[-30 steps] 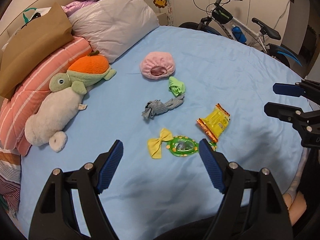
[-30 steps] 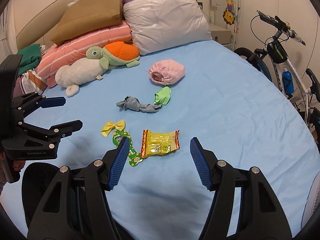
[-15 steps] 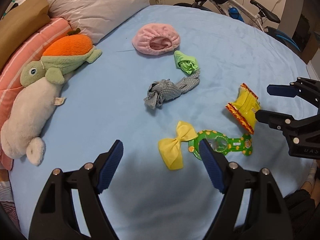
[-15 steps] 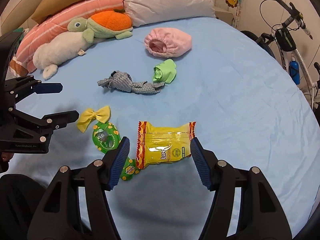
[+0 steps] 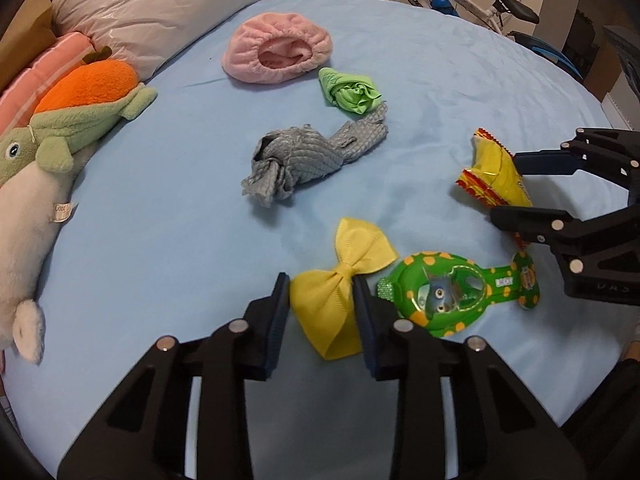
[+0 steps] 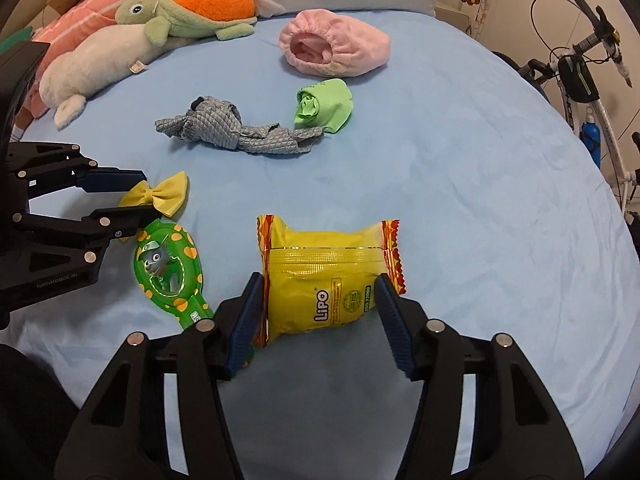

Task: Collect trash
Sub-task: 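Grasp the yellow snack packet with the right tool while the left tool grasps the yellow bow, then carry the yellow snack packet and yellow bow over the grey bin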

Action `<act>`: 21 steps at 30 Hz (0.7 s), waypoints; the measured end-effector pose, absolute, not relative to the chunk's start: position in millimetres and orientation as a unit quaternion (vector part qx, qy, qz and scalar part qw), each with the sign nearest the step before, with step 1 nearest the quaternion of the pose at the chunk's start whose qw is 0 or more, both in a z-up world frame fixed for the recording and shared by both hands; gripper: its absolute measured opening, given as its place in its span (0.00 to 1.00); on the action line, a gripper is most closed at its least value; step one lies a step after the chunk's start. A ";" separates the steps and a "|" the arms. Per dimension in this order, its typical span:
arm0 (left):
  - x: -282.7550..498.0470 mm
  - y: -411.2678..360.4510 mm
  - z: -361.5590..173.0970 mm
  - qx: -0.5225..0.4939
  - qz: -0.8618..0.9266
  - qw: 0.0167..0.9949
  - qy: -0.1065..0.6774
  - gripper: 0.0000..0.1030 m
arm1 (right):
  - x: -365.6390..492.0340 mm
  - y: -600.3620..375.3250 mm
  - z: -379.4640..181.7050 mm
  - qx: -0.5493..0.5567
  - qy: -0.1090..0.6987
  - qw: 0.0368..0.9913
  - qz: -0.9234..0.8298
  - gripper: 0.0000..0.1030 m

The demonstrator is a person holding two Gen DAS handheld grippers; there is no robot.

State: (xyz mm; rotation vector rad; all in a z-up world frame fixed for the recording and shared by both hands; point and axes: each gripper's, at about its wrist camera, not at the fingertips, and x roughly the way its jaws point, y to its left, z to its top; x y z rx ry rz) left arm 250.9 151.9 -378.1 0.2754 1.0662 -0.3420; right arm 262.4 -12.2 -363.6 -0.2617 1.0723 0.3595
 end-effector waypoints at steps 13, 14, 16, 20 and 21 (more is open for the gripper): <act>241.7 151.4 -353.6 0.116 -0.157 0.843 0.501 0.07 | 260.1 -25.5 -337.8 -0.082 0.503 0.839 0.189 0.31; 239.3 151.5 -348.6 0.117 -0.156 0.844 0.499 0.07 | 258.7 -27.2 -333.7 -0.079 0.501 0.841 0.190 0.31; 234.3 150.9 -338.3 0.121 -0.151 0.848 0.493 0.07 | 255.3 -30.3 -325.1 -0.078 0.494 0.844 0.191 0.31; 225.0 144.5 -316.4 0.125 -0.145 0.855 0.483 0.07 | 244.9 -37.8 -304.2 -0.080 0.478 0.853 0.195 0.30; 222.4 141.7 -309.5 0.126 -0.144 0.857 0.479 0.07 | 242.2 -40.3 -298.5 -0.080 0.474 0.855 0.196 0.30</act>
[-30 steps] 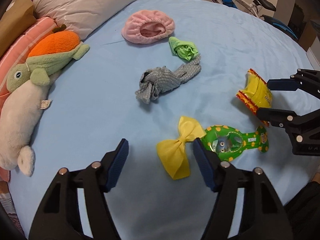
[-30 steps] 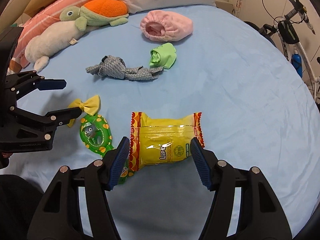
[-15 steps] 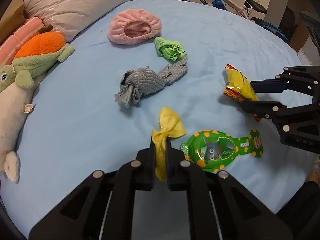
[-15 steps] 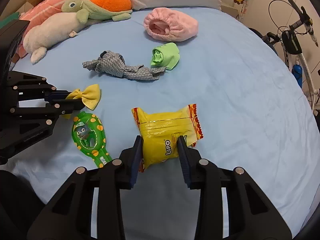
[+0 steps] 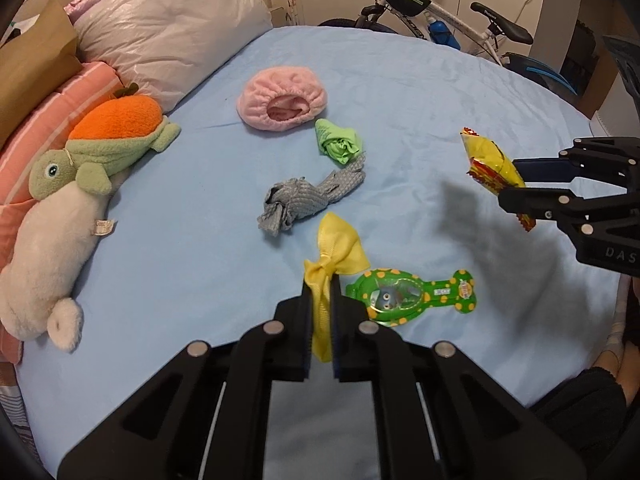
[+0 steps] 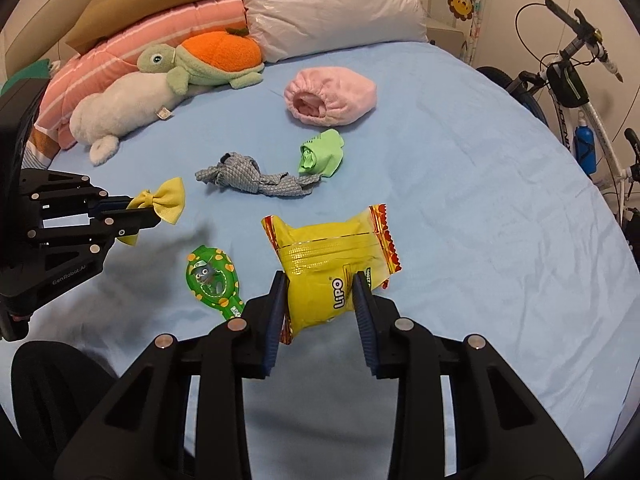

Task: Collect trash
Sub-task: 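Carry the yellow snack packet and yellow bow over the grey bin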

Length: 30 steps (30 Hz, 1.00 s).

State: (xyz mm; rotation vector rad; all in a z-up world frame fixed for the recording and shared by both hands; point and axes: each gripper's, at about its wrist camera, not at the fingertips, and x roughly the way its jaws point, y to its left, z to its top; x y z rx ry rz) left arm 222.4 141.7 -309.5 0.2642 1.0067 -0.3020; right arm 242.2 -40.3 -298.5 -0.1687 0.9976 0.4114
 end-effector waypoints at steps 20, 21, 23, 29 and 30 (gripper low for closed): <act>170.3 -24.7 -197.2 0.175 -0.209 0.873 0.405 0.07 | 158.9 -198.9 -180.3 -0.063 0.404 0.903 0.134 0.30; 167.8 -39.9 -191.5 0.180 -0.217 0.872 0.400 0.07 | 154.0 -211.6 -174.2 -0.060 0.401 0.905 0.127 0.30; 162.9 -69.8 -180.6 0.192 -0.234 0.869 0.391 0.07 | 143.1 -239.5 -160.4 -0.055 0.395 0.910 0.111 0.29; 151.3 -161.2 -145.2 0.218 -0.286 0.862 0.357 0.07 | 109.0 -325.1 -121.6 -0.040 0.381 0.922 0.062 0.28; 150.3 -174.0 -138.9 0.221 -0.295 0.861 0.351 0.07 | 103.6 -338.9 -115.1 -0.038 0.378 0.923 0.054 0.28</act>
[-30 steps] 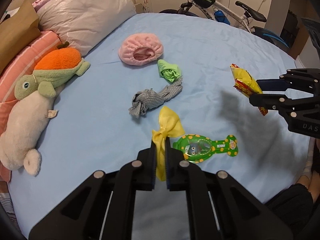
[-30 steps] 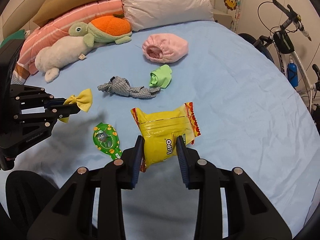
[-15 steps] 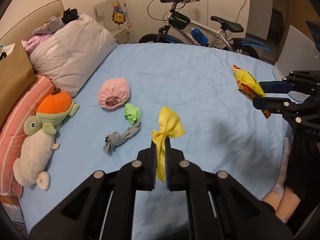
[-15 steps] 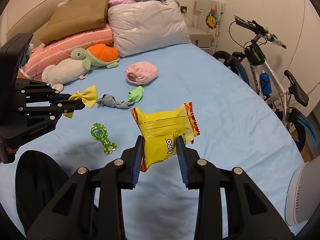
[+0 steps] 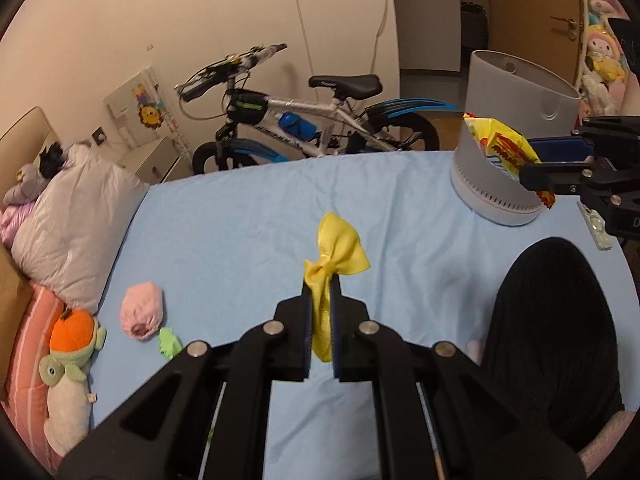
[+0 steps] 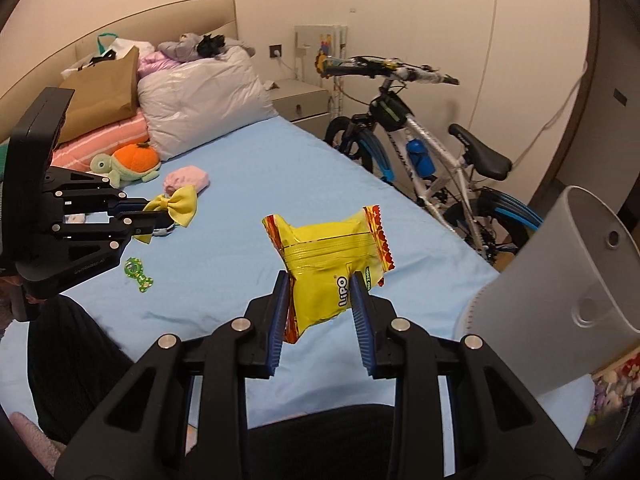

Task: Collect trash
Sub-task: 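Carry the yellow snack packet and yellow bow over the grey bin, then open both tools to drop the packet and bow into the bin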

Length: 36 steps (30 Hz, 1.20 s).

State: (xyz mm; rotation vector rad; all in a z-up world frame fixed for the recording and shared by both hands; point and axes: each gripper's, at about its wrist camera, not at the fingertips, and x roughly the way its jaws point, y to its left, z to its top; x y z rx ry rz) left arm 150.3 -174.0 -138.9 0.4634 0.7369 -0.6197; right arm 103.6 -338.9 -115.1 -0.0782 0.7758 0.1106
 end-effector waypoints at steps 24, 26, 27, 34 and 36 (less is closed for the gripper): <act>119.6 -480.5 -42.0 0.252 -0.483 0.802 0.245 0.07 | 31.7 -595.0 -7.8 -0.008 0.324 0.942 -0.092 0.23; 126.7 -492.1 -46.9 0.251 -0.484 0.800 0.252 0.07 | 36.4 -604.0 -9.7 -0.007 0.325 0.941 -0.091 0.23; 129.7 -494.7 -49.2 0.250 -0.485 0.798 0.256 0.07 | 38.8 -608.0 -11.3 -0.008 0.325 0.941 -0.091 0.23; 150.2 -518.5 -66.4 0.243 -0.490 0.785 0.291 0.18 | 71.3 -634.2 -34.7 0.011 0.353 0.933 -0.075 0.35; 153.1 -518.2 -70.7 0.243 -0.482 0.788 0.296 0.58 | 80.7 -640.2 -42.5 0.021 0.360 0.929 -0.088 0.55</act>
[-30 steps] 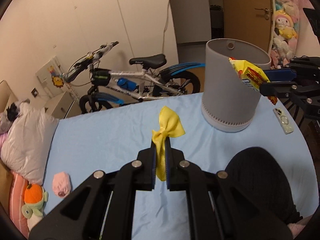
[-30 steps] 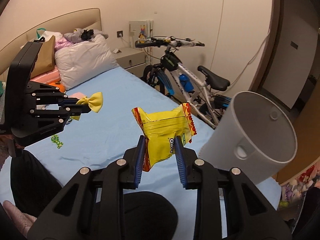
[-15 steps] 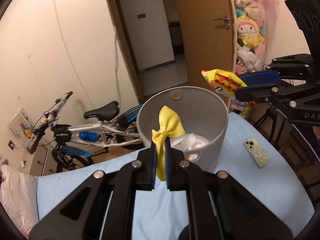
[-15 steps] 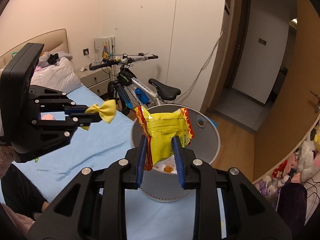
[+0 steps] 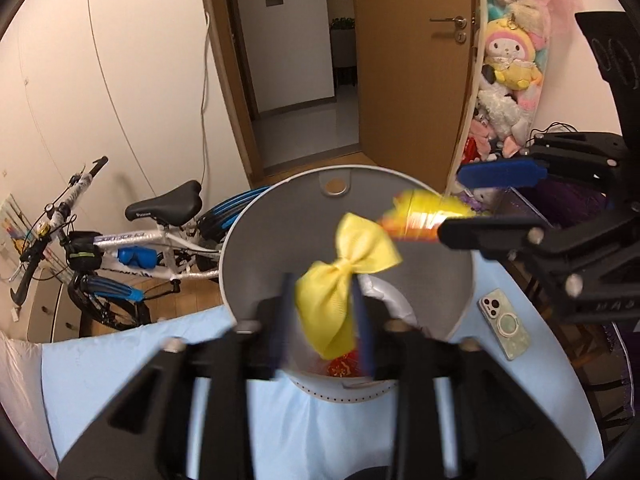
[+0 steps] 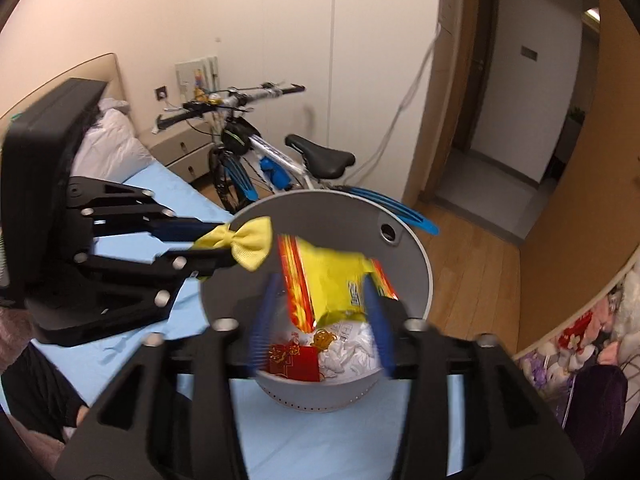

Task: Collect trash
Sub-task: 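Open both tools to drop the packet and bow into the bin, then move both open tools back over the bed toward the green toy comb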

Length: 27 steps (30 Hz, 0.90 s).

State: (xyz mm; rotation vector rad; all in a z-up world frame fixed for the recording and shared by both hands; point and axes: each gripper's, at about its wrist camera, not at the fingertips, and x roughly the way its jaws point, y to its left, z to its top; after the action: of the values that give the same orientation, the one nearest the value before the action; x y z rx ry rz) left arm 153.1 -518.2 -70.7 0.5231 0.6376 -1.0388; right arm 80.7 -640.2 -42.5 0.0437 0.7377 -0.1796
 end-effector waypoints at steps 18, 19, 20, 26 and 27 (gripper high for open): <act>168.7 -388.8 -95.7 0.205 -0.383 0.839 0.326 0.71 | 102.2 -537.4 -72.0 -0.002 0.363 0.932 -0.002 0.55; 170.2 -376.2 -97.4 0.203 -0.374 0.843 0.329 0.71 | 106.5 -522.9 -77.5 -0.001 0.366 0.930 0.015 0.55; 170.3 -362.9 -99.5 0.201 -0.363 0.848 0.331 0.71 | 110.1 -509.8 -81.9 -0.001 0.369 0.929 0.029 0.55; 173.9 -260.8 -112.7 0.180 -0.287 0.873 0.352 0.71 | 133.4 -414.4 -96.6 -0.014 0.372 0.920 0.124 0.55; 174.6 -245.1 -114.4 0.176 -0.275 0.876 0.355 0.71 | 136.6 -398.7 -96.7 -0.018 0.371 0.919 0.136 0.55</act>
State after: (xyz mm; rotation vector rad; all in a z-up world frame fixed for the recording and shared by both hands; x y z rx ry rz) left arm 174.6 -245.1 -114.4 0.3664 0.7409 -0.5732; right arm 136.6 -398.7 -96.7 -0.0366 0.7619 0.2806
